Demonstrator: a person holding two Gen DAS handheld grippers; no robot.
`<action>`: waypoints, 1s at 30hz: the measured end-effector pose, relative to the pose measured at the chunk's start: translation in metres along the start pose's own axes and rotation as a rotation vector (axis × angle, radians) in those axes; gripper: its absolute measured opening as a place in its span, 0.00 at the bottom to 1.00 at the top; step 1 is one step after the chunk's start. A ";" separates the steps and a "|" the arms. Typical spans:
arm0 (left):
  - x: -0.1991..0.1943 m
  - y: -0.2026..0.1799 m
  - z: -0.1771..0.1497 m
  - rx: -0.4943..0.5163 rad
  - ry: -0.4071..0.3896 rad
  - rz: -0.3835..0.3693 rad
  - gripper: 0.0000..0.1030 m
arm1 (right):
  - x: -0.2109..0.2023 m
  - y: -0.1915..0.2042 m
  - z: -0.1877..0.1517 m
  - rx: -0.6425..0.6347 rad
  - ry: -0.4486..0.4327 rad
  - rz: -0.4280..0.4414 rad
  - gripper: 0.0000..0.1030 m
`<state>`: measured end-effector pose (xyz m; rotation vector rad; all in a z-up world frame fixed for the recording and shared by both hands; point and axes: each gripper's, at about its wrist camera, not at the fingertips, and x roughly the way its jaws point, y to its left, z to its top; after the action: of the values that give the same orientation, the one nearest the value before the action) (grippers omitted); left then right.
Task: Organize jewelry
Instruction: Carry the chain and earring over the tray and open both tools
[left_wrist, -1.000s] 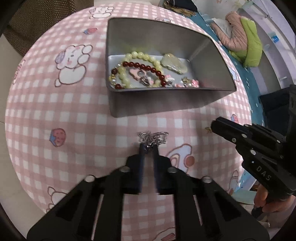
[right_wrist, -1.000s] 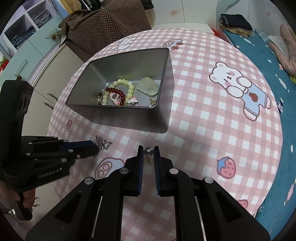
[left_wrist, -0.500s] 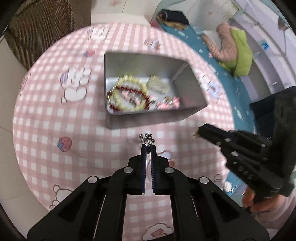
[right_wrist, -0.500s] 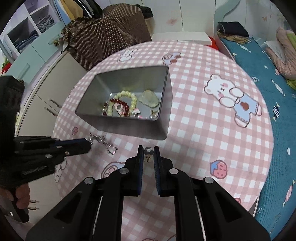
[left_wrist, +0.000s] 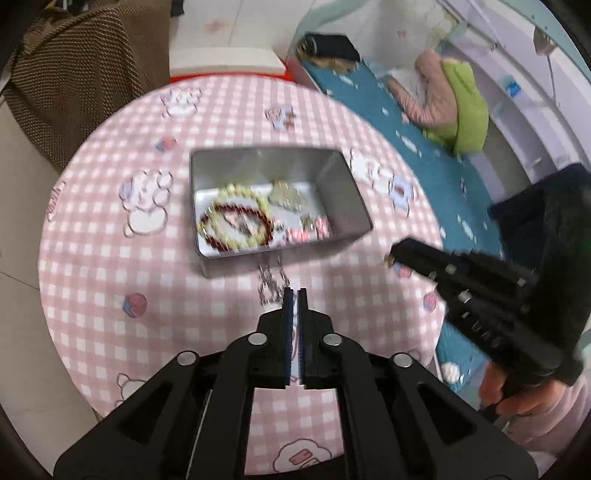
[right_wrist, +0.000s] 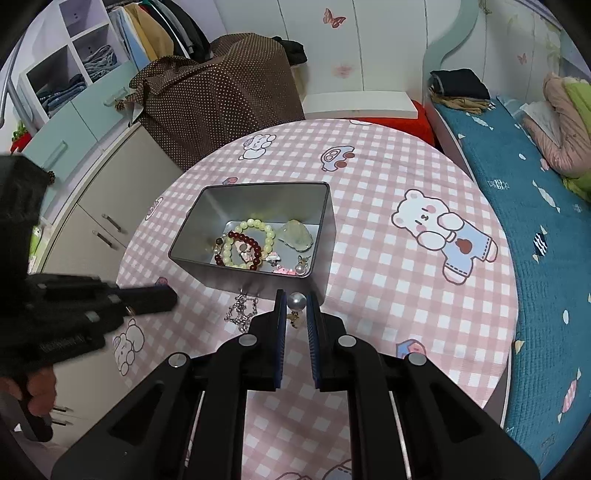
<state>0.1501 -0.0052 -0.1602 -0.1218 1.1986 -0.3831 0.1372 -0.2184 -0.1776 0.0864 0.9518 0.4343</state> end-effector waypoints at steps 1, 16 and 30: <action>0.007 0.000 -0.002 0.000 0.017 0.014 0.25 | 0.001 -0.002 0.000 0.005 0.002 0.000 0.10; 0.085 0.013 -0.001 -0.044 0.141 0.099 0.05 | 0.010 -0.024 -0.009 0.055 0.062 -0.010 0.10; 0.054 0.014 -0.001 -0.008 0.103 0.005 0.04 | 0.006 -0.027 -0.005 0.054 0.045 -0.021 0.10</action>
<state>0.1690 -0.0113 -0.2124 -0.1065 1.3014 -0.3840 0.1454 -0.2412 -0.1920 0.1160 1.0077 0.3926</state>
